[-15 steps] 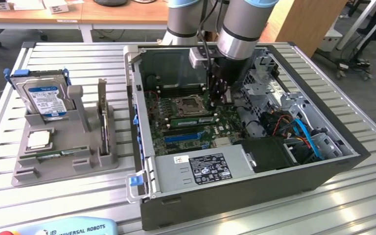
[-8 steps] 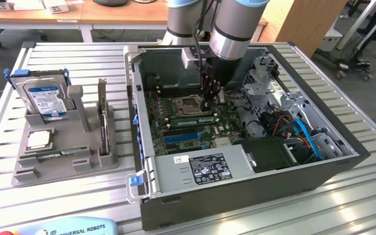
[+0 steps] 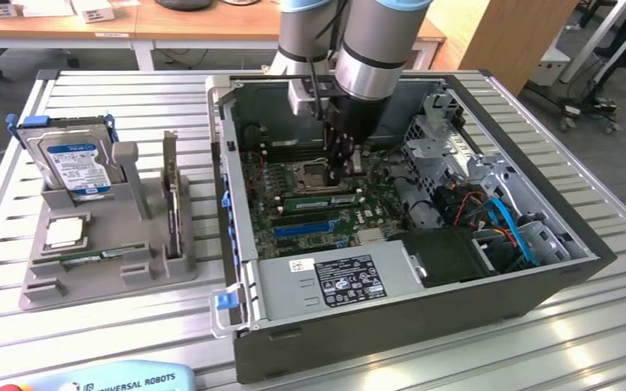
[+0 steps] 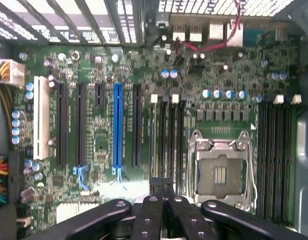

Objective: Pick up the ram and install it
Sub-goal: 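Press down the ram until it locks into place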

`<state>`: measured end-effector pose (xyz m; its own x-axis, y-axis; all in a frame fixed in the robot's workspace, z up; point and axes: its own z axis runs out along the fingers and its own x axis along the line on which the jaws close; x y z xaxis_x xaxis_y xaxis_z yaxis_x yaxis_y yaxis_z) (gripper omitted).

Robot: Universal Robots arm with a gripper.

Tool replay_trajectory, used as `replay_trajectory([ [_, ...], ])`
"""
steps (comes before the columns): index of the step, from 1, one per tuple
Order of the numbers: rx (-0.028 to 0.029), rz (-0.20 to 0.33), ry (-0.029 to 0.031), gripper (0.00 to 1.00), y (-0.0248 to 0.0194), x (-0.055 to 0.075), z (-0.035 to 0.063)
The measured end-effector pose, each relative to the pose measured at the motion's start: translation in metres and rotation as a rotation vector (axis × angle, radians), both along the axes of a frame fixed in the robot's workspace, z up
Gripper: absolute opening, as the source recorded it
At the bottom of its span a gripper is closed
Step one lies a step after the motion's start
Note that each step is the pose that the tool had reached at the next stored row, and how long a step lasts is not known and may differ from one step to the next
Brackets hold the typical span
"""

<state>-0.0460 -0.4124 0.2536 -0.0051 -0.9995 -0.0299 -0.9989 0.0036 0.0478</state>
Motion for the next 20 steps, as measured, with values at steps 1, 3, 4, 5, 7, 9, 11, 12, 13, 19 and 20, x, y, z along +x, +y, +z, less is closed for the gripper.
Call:
replay_trajectory([
  [1, 0.0000, 0.000, 0.0000, 0.10, 0.0000, -0.002, 0.0000],
  [3, 0.0000, 0.000, 0.0000, 0.10, 0.0000, -0.006, 0.0000],
  [4, 0.0000, 0.000, -0.0001, 0.10, 0.0000, -0.008, 0.0000],
  [5, 0.0000, 0.000, -0.0001, 0.10, 0.0000, -0.010, 0.0000],
  [7, 0.0000, 0.000, -0.0002, 0.10, 0.0000, -0.015, 0.0000],
  [9, 0.0000, 0.000, -0.0001, 0.10, 0.0000, -0.019, 0.0000],
  [11, 0.0000, 0.000, -0.0001, 0.10, 0.0000, -0.023, 0.0000],
  [12, 0.0000, 0.000, -0.0001, 0.10, 0.0000, -0.025, 0.0000],
  [13, 0.0000, 0.000, -0.0001, 0.10, 0.0000, -0.027, 0.0000],
  [19, 0.0000, 0.000, -0.0001, 0.10, 0.0000, -0.033, 0.0000],
  [20, -0.0001, 0.000, -0.0001, 0.10, 0.0000, -0.033, 0.0000],
])
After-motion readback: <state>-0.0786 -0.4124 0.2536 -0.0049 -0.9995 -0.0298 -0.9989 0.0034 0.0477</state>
